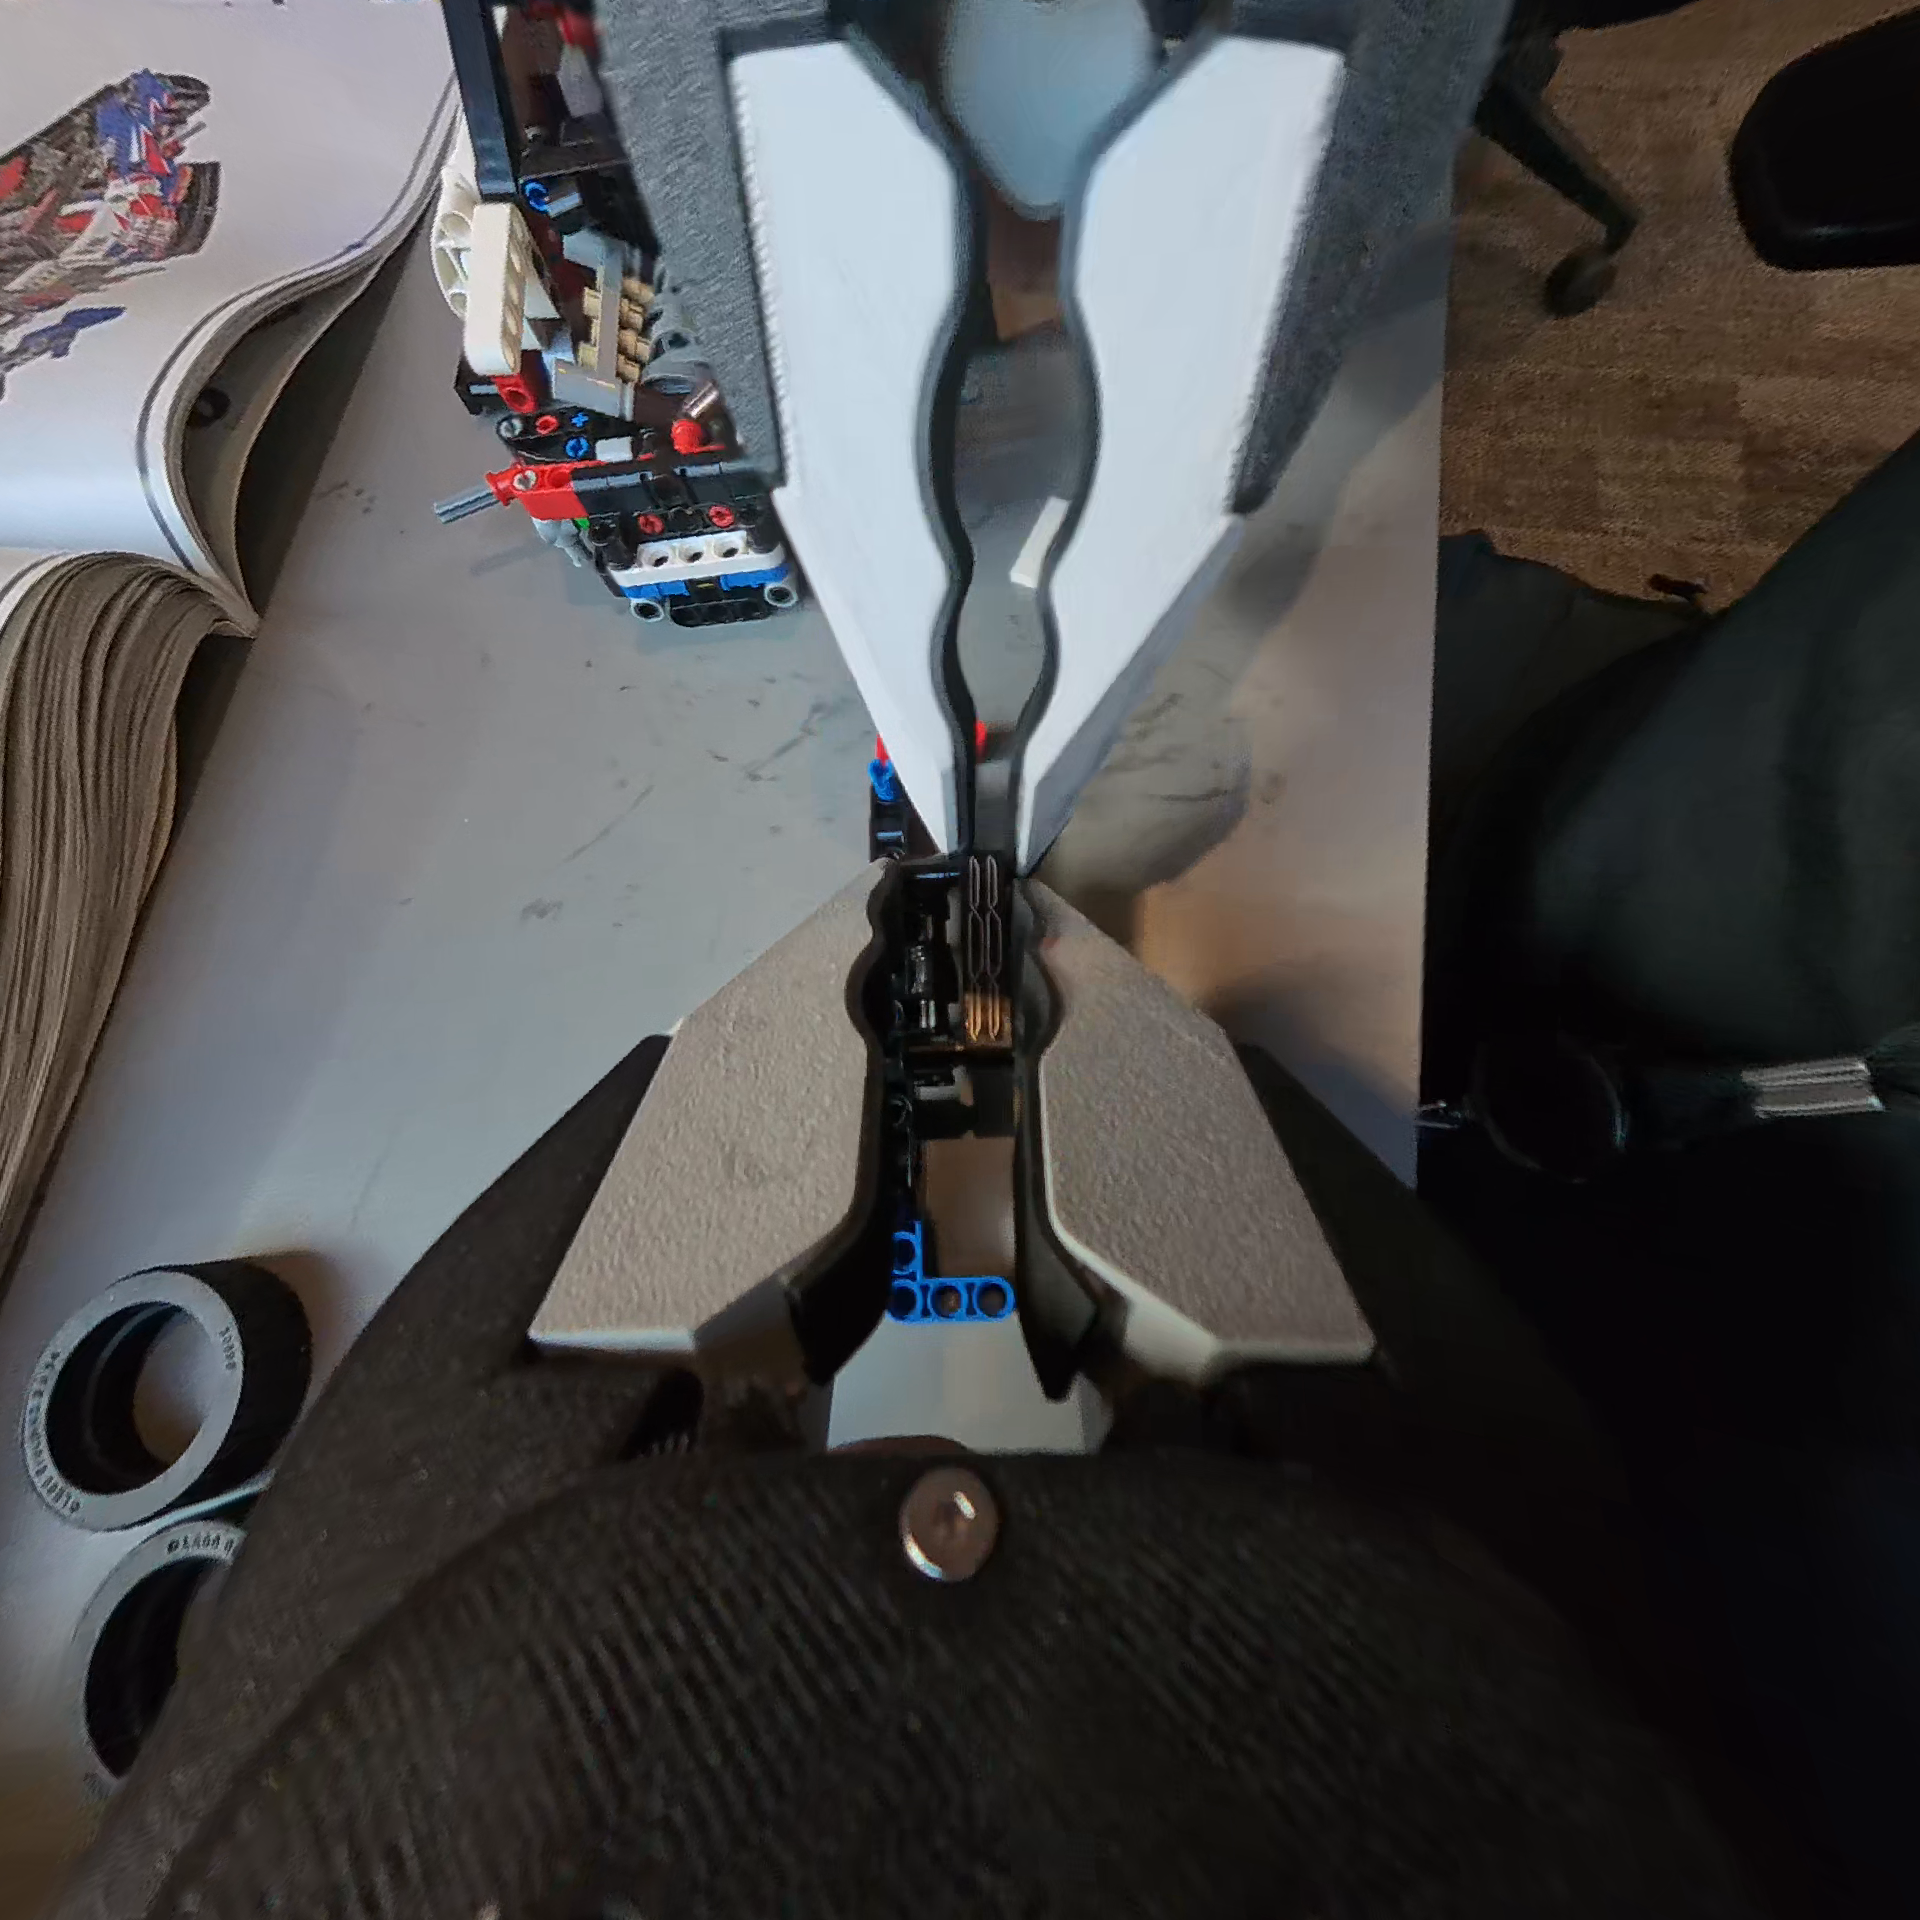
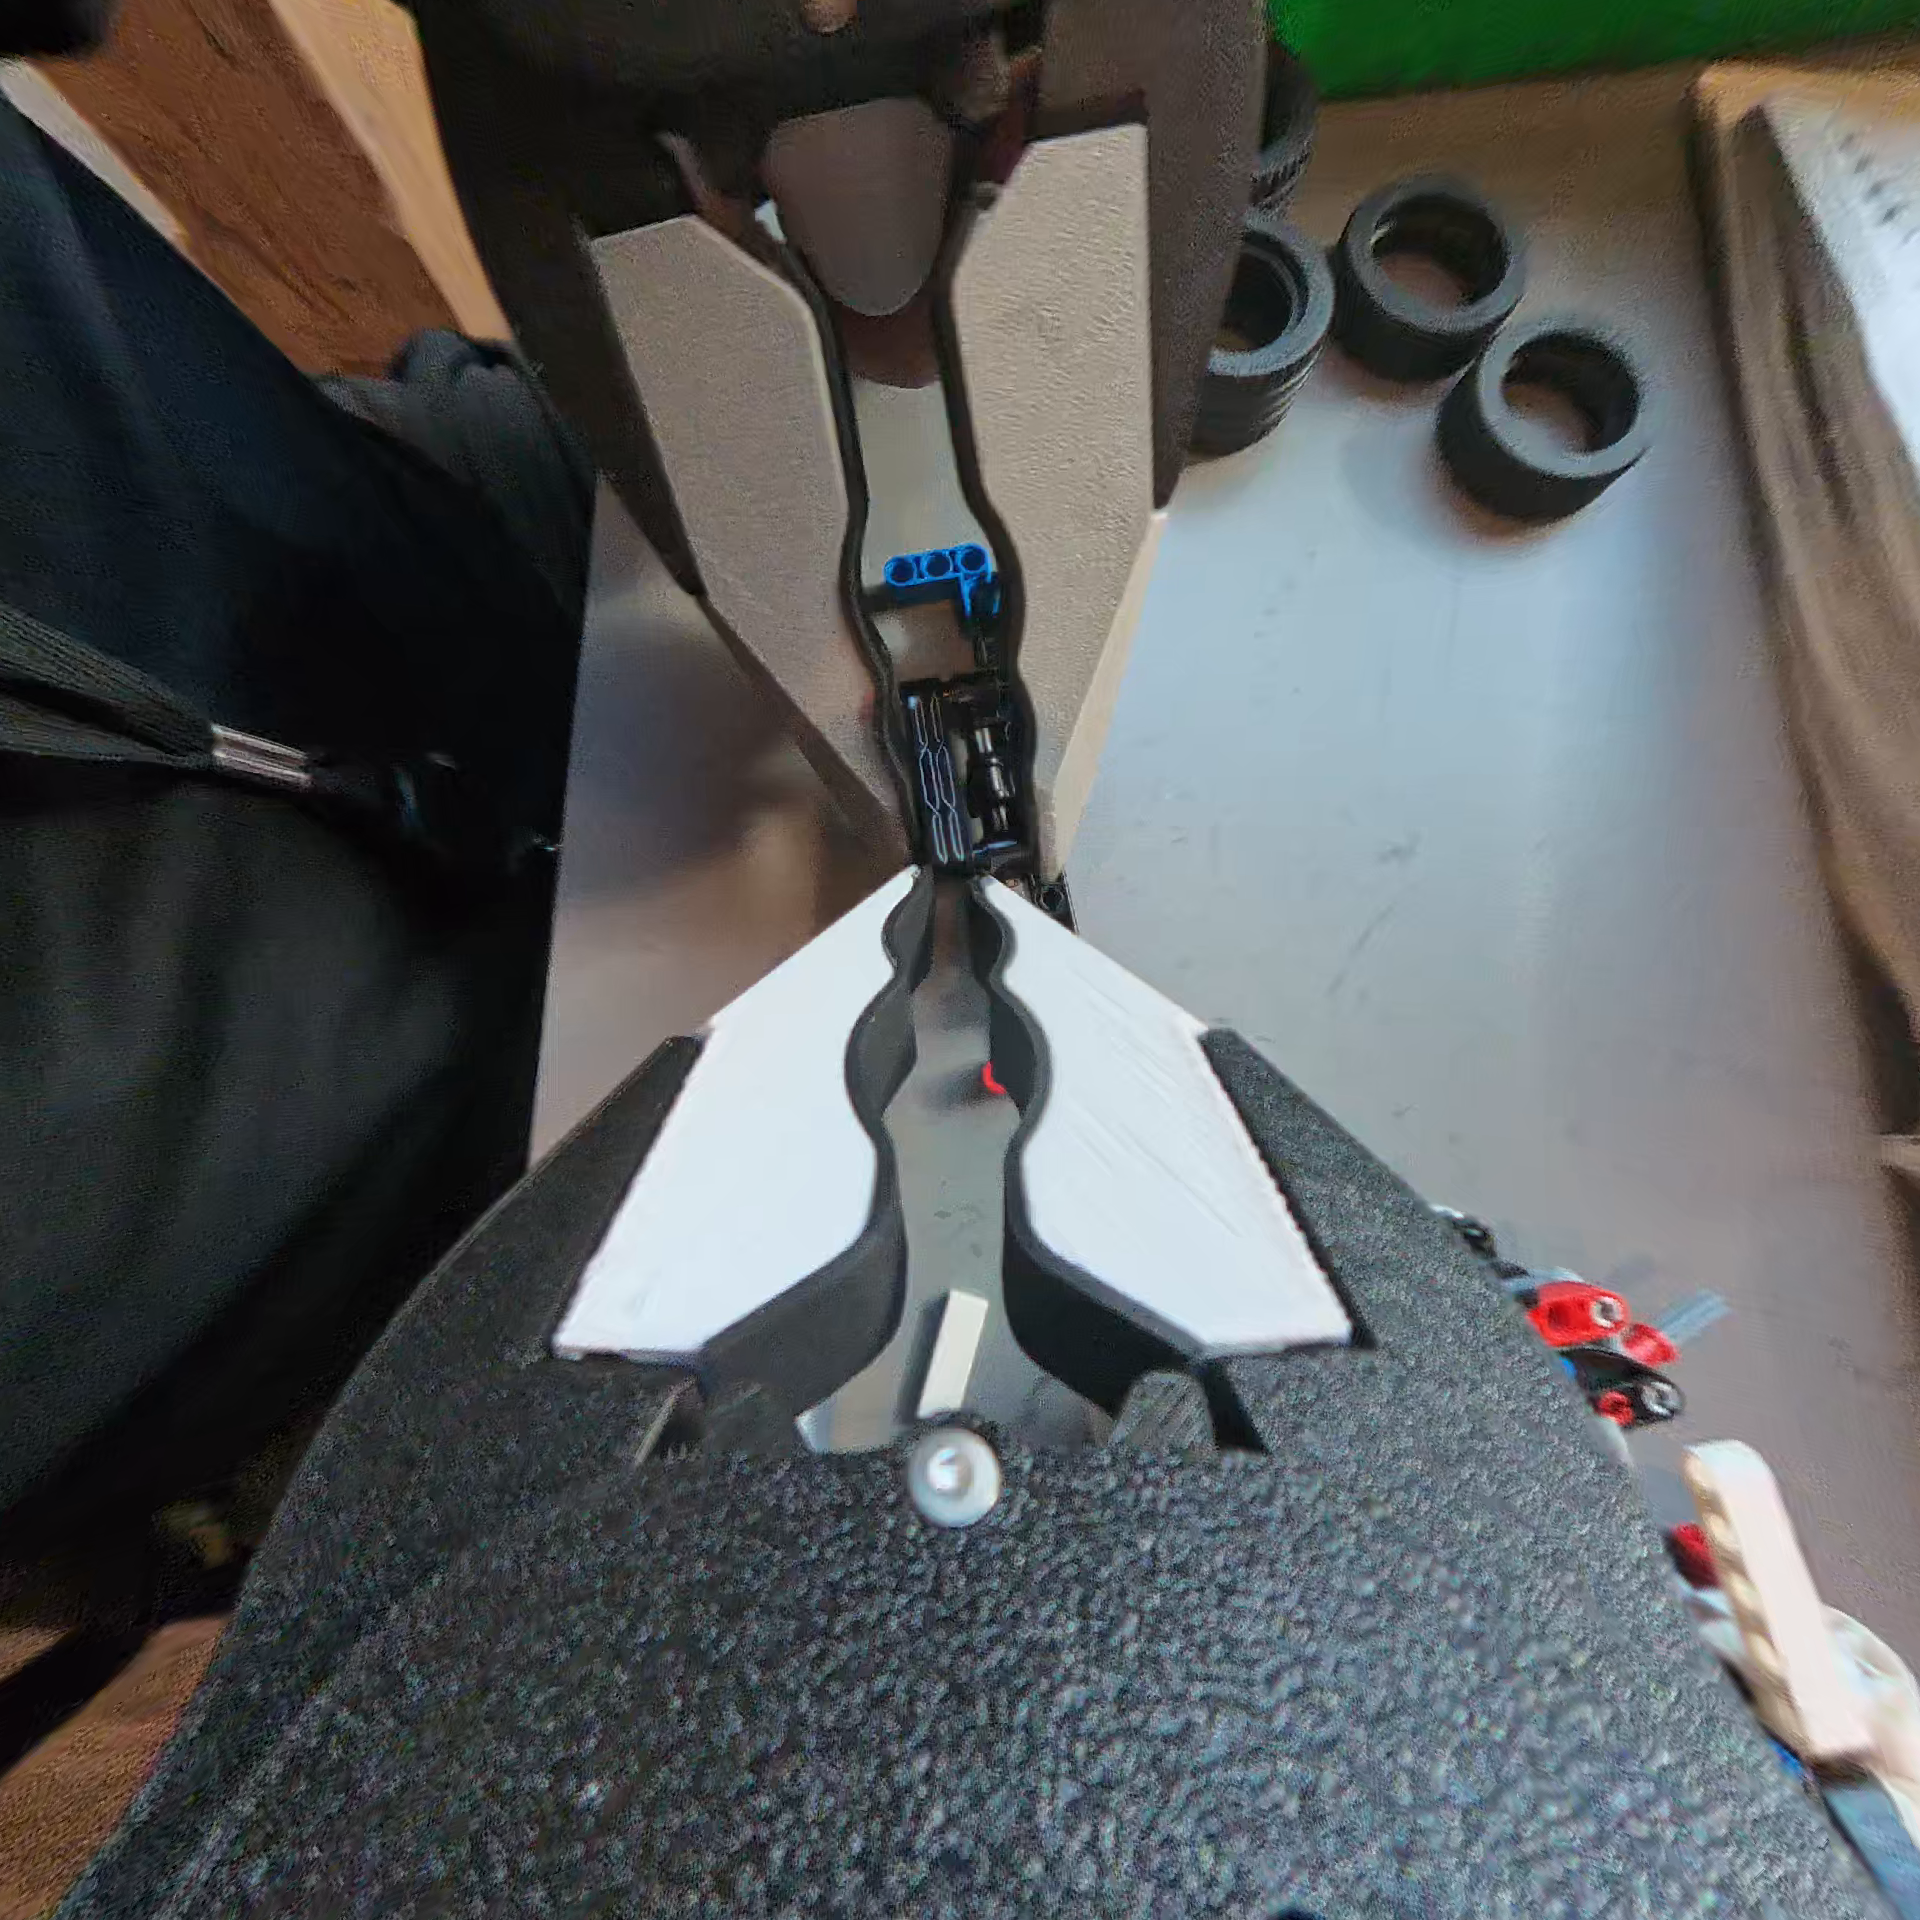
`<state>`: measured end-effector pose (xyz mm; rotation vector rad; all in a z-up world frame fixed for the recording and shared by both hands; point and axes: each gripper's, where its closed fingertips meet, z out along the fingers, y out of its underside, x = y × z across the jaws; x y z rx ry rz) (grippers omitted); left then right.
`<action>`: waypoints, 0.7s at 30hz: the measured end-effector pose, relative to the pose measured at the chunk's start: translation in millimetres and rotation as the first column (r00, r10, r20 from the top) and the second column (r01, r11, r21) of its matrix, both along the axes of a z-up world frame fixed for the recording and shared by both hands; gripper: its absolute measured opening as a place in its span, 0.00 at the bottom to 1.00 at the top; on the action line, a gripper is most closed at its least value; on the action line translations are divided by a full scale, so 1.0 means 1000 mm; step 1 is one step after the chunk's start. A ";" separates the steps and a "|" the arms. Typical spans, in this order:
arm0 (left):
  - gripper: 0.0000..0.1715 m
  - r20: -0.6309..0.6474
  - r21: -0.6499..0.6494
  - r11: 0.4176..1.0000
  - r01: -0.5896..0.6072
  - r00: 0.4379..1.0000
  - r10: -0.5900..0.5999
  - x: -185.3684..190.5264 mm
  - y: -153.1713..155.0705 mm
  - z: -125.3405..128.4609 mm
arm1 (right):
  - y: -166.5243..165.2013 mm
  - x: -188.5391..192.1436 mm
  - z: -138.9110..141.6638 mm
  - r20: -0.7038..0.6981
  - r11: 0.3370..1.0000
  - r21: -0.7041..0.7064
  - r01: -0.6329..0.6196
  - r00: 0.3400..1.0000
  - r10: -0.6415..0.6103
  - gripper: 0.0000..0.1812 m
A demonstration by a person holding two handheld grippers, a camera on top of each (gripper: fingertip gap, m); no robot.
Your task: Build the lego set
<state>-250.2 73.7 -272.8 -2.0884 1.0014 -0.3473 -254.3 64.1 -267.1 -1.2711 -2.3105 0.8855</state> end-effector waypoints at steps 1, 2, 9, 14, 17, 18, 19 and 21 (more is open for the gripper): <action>0.10 0.007 -0.005 1.000 -0.007 1.000 0.007 -0.002 0.000 0.000 | 0.000 -0.002 0.000 -0.032 0.999 0.036 0.006 0.999 -0.005 0.03; 0.10 0.017 -0.016 1.000 -0.014 1.000 0.015 -0.003 0.000 0.001 | 0.001 -0.003 0.001 -0.053 0.999 0.053 0.014 0.999 -0.012 0.03; 0.10 0.097 -0.065 0.998 0.000 0.995 0.007 -0.001 -0.005 0.003 | 0.006 -0.004 0.013 -0.131 0.999 0.003 0.040 0.991 -0.039 0.16; 0.18 0.121 -0.126 0.992 -0.011 0.992 0.026 -0.004 -0.007 0.002 | 0.000 -0.005 0.005 -0.101 1.000 -0.018 0.009 0.995 -0.011 0.15; 0.21 0.127 -0.126 0.992 -0.007 0.992 0.023 -0.006 -0.013 0.007 | -0.003 -0.004 0.005 -0.112 1.000 -0.001 -0.010 0.994 0.010 0.16; 0.21 0.116 -0.119 0.993 -0.014 0.993 0.028 -0.008 -0.014 0.009 | -0.002 -0.004 0.004 -0.114 1.000 0.018 -0.013 0.993 0.015 0.16; 0.22 0.102 -0.114 0.993 -0.023 0.994 0.035 -0.011 -0.015 0.010 | 0.000 -0.004 0.004 -0.117 1.000 0.030 -0.006 0.993 0.010 0.17; 0.23 0.086 -0.100 0.994 -0.047 0.995 0.056 -0.016 -0.016 0.014 | 0.002 -0.006 0.004 -0.112 1.000 0.018 -0.008 0.994 0.010 0.19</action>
